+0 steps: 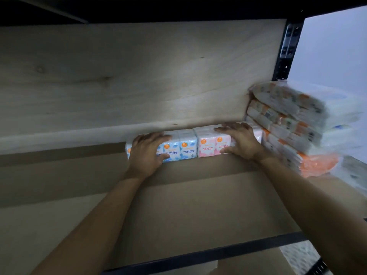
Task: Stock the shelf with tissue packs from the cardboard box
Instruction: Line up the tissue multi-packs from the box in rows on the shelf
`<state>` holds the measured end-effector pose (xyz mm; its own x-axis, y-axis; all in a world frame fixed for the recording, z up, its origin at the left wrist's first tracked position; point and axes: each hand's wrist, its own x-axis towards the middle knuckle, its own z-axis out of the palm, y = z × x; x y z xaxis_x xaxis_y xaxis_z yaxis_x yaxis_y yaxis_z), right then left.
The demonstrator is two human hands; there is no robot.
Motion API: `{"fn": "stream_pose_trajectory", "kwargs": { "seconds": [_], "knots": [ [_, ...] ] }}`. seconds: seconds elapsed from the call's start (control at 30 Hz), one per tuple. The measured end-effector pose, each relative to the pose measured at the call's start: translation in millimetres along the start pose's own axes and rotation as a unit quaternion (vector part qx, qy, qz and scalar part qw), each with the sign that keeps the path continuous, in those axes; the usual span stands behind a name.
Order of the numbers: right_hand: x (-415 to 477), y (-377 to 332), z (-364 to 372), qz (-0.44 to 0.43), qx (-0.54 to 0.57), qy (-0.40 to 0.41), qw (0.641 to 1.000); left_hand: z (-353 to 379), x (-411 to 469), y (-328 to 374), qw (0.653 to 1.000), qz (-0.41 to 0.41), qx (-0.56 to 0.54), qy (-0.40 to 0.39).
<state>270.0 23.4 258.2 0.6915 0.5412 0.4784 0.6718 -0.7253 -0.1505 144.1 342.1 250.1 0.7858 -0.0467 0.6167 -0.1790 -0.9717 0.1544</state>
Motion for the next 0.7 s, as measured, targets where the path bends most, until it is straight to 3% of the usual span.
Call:
{"fn": "stream_pose_trajectory", "kwargs": {
  "seconds": [0.7],
  "knots": [
    [53.2, 35.2, 22.8, -0.014, 0.02, 0.002, 1.0, 38.1, 54.5, -28.1, 0.999, -0.025, 0.02, -0.012]
  ]
}}
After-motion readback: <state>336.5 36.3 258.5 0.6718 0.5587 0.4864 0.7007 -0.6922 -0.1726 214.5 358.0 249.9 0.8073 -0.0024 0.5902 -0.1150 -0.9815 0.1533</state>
